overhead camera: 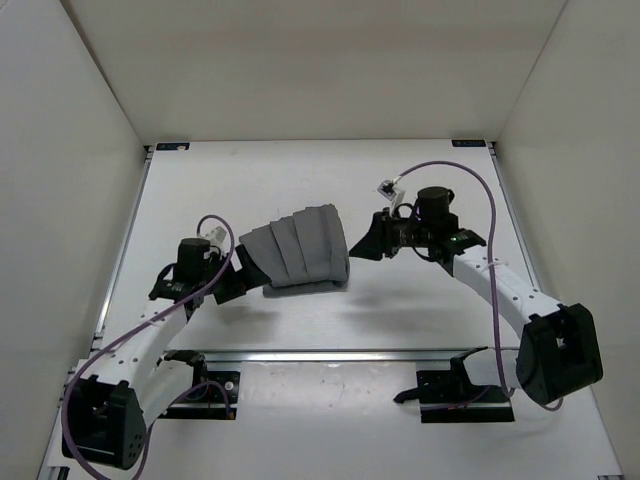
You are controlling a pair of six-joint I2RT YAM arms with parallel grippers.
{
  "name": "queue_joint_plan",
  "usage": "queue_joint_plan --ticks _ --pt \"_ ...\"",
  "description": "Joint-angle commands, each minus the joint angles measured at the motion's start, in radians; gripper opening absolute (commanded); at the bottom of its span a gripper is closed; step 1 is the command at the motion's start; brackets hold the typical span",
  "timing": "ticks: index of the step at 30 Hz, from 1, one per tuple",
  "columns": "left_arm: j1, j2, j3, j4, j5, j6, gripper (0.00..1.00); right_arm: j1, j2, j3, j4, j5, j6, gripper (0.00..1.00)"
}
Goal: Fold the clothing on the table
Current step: Fold the skirt
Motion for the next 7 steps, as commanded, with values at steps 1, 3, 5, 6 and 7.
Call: queue_joint_plan --ticks 1,3,5,6,7 --pt "-0.025 0.0 0.079 -0.193 -0.008 0.152 0.99 -0.044 -0.039 -0.036 0.017 -0.001 -0.008 0.37" --pt "-0.042 0.017 0.111 -0.236 -0.023 0.178 0.98 -0.046 -0.045 -0.05 0.031 -0.003 0.008 0.38" --pt "-0.041 0.035 0.115 -0.287 -0.054 0.194 0.99 -0.032 -0.04 -0.05 0.032 0.006 -0.002 0.37" --pt "-0.032 0.048 0.115 -0.296 -0.04 0.205 0.99 -0.023 -0.033 -0.048 0.022 0.019 -0.011 0.38" --pt "-0.015 0.051 0.113 -0.296 -0.04 0.218 0.98 -0.017 -0.023 -0.039 0.012 0.037 -0.014 0.38"
